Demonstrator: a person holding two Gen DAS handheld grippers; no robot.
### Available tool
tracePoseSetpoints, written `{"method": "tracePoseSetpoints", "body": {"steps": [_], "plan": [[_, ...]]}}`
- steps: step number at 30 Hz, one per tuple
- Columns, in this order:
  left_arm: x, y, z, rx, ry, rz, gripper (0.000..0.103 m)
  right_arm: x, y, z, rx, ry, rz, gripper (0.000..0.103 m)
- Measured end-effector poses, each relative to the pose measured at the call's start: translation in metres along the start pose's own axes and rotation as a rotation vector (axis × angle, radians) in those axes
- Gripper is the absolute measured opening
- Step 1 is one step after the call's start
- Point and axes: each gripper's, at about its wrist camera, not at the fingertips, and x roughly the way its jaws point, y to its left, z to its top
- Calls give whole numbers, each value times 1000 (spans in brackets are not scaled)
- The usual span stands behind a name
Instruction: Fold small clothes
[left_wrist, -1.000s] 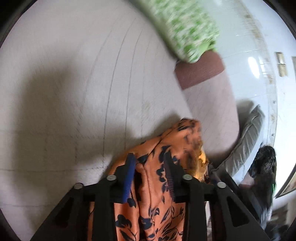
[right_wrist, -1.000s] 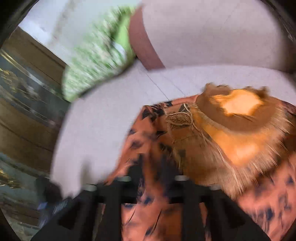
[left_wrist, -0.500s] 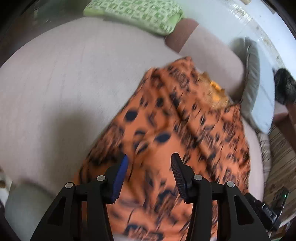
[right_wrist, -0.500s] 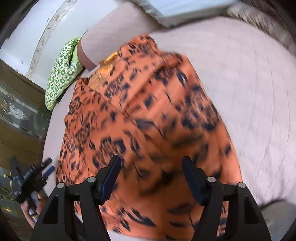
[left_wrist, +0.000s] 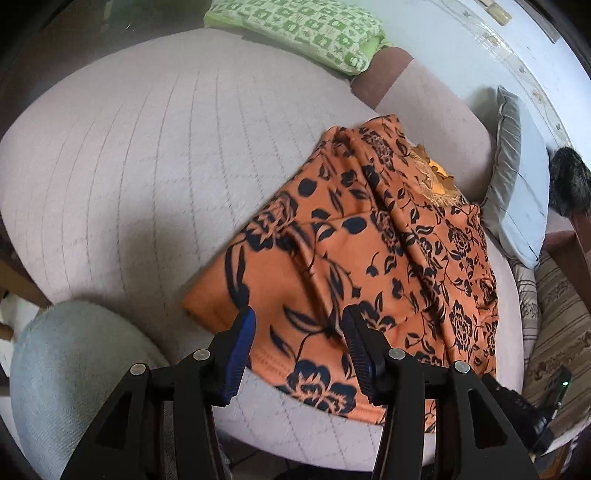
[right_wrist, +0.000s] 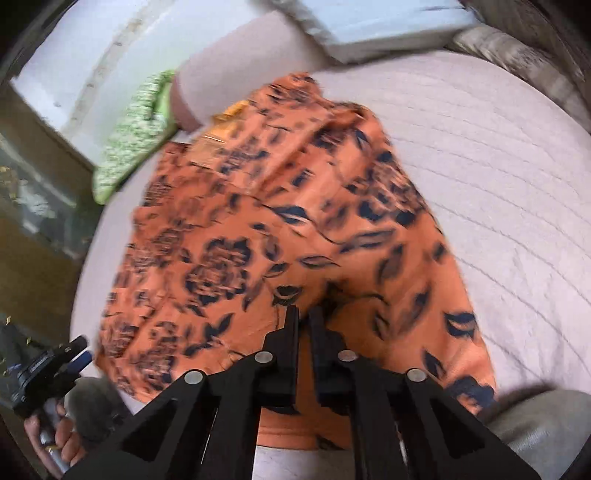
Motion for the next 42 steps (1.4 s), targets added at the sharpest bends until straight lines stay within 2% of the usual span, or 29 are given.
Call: {"method": "tracePoseSetpoints", "body": {"steps": [2,4,6,8,13,15,20,23,27,32,42], "plan": [[-3,-2,-1,1,-1,-22,48,3,-7,0,46,21,24,11],[-9,-9,1,25,-10,-38,49,-8,-6,1,58,-10,61,24],[-13,-17,4,50,-21,-58,49,-22,4,3,27,-54,103,67],[-14,-28,10,74,-21,-71,49,-40,18,4,-30,-111,113,76],[-13,-67,40,147,-20,-131,50,-55,40,20,-70,-129,151,76],[-10,-80,54,166,-29,-135,51,-57,44,32,-78,-131,165,76],[4,-105,93,183,-35,-136,51,-58,55,69,-108,-133,128,76],[9,-116,112,182,-41,-139,51,-61,55,88,-95,-142,151,76],[10,-123,124,175,-43,-142,51,-65,57,109,-76,-142,130,76],[6,-129,123,194,-57,-122,51,-73,70,124,-95,-141,90,76],[-23,-127,130,184,-81,-116,51,-93,97,134,-110,-143,128,76]]}}
